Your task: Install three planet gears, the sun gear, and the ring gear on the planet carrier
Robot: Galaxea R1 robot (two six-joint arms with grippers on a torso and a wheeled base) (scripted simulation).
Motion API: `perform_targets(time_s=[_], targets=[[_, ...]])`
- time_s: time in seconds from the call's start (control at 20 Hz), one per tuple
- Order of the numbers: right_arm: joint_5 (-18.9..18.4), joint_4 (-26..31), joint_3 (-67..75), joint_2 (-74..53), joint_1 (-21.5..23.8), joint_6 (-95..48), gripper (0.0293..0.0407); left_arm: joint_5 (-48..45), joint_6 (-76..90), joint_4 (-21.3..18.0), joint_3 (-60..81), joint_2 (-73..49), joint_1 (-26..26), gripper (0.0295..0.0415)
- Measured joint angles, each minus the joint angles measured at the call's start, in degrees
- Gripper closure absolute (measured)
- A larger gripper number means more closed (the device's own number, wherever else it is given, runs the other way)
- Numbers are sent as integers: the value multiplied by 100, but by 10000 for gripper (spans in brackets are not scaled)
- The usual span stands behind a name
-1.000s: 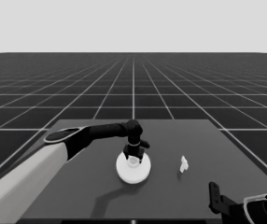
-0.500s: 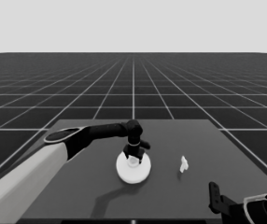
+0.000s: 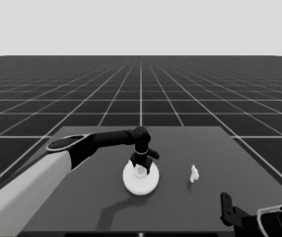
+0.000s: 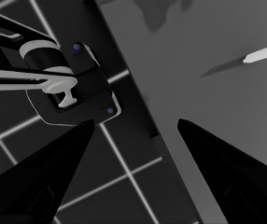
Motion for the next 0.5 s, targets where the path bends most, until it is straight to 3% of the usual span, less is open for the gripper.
perform_targets(time_s=[0.1,0.45,0.5], targets=[[0,0,0,0,0,0,315,0,28,0,1,1,-3,327],[0,0,0,0,0,0,315,0,43,0,1,1,-4,326],[0,0,0,0,0,0,315,259,-1501,-613,551,-167,-545,324]])
